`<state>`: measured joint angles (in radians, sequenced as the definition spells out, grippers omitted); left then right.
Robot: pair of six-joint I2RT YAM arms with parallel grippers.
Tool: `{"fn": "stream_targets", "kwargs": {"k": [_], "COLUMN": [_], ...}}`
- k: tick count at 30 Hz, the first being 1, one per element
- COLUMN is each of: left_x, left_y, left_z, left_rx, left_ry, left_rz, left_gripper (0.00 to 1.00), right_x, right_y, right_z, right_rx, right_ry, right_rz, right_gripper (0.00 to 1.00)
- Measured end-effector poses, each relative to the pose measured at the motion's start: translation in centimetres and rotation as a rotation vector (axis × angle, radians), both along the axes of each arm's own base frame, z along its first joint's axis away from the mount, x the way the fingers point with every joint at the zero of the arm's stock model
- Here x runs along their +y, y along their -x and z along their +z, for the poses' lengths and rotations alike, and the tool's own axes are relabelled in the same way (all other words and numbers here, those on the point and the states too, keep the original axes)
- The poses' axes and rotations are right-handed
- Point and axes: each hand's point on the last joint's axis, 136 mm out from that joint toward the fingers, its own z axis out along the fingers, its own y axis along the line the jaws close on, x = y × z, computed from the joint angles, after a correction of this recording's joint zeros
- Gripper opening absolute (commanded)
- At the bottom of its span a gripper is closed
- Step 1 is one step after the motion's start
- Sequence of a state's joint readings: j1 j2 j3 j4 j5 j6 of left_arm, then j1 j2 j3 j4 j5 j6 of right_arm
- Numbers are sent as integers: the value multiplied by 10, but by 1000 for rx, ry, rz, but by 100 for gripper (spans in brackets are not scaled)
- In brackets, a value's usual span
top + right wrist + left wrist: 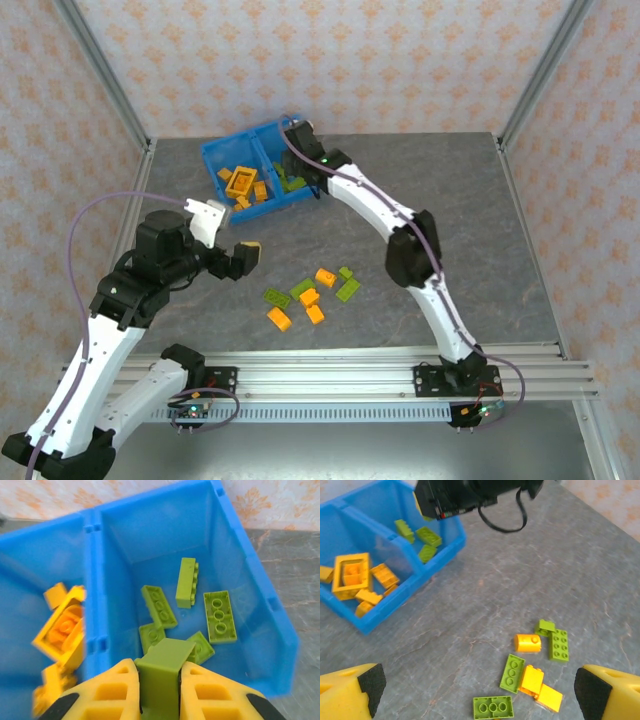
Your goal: Sort the legos into containers by color
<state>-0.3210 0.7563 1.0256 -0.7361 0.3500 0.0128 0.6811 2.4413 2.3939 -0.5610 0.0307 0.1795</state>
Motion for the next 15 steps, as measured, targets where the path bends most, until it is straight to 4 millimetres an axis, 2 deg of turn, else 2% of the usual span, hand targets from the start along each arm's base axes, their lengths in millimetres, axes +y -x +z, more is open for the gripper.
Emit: {"fn": "stream_targets", "kwargs": {"k": [4, 7, 10, 15], "left_x": [11, 15, 15, 15], "left_y": [-7, -10, -12, -13], "left_z": [-3, -8, -11, -13], "left_rx": [26, 49, 69, 79], "left_ry": [16, 19, 23, 30], "left_rz": [99, 140, 155, 162], "left_gripper": [100, 100, 100, 100], "right_x": [7, 9, 11, 10], "right_y": [-20, -21, -20, -17], "right_z": [-53, -75, -72, -42], "right_rx": [42, 67, 71, 46], "right_ry": [42, 62, 54, 35], "right_rz": [9, 20, 31, 43], "right_gripper": [27, 33, 40, 45]}}
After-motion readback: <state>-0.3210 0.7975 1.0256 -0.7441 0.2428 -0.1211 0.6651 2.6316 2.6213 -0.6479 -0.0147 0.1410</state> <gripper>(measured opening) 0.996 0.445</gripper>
